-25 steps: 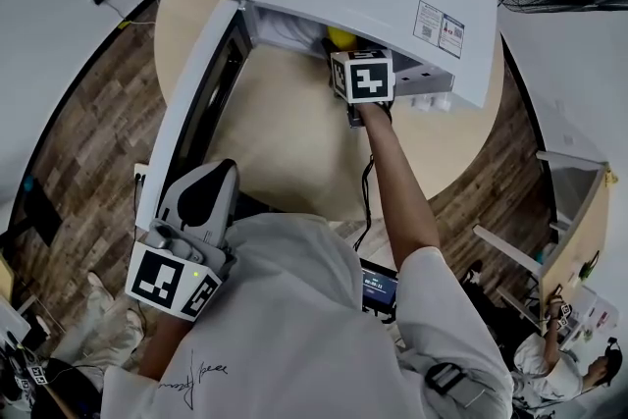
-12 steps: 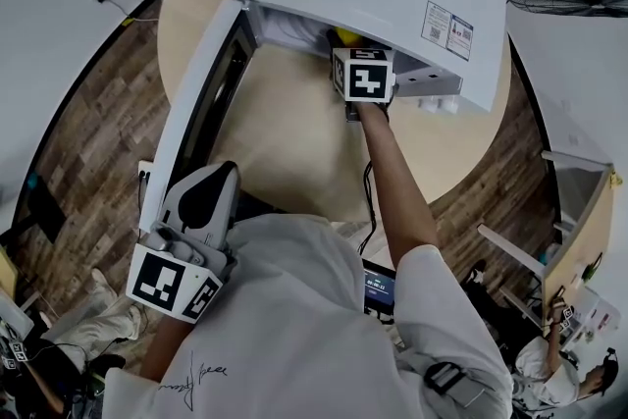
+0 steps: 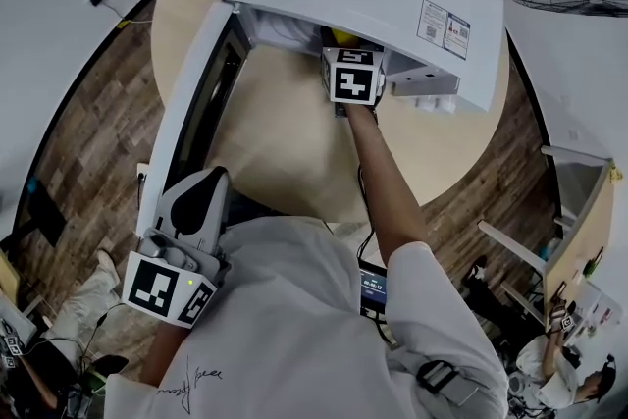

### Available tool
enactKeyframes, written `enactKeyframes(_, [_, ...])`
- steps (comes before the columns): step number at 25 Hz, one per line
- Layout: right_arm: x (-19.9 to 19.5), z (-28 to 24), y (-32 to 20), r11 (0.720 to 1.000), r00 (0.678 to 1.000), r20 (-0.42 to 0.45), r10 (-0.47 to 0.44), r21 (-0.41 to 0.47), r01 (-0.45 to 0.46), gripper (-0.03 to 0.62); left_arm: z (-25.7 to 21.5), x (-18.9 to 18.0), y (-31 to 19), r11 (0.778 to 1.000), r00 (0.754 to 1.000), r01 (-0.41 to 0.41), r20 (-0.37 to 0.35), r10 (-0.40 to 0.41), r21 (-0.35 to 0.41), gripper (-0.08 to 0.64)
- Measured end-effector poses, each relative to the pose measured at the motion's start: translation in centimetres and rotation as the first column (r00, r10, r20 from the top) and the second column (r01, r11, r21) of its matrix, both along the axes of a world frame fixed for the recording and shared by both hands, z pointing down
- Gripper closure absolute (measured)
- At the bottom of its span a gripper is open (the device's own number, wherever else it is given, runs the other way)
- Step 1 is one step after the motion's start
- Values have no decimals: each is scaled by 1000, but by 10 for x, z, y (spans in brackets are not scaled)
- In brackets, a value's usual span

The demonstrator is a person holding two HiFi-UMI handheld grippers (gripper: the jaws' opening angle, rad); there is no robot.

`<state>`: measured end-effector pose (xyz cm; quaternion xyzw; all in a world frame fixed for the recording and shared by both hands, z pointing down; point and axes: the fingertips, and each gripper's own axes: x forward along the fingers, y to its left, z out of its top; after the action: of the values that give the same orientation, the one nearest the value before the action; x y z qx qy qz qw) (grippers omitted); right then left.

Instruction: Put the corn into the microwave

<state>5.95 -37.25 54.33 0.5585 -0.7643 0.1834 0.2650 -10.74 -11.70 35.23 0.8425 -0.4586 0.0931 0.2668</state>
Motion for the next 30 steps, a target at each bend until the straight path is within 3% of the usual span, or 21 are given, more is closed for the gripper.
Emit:
enactKeyframes(14, [4,3,-9,999,997,-81,18,51,-14,333,4,3,-1,1000,1000,-13,11,13,-15,568])
enactKeyframes(30, [3,5,-13,999,997,-77,22,36,-20,330,4,6,0,1000,1000,-24,15,25,-17,568])
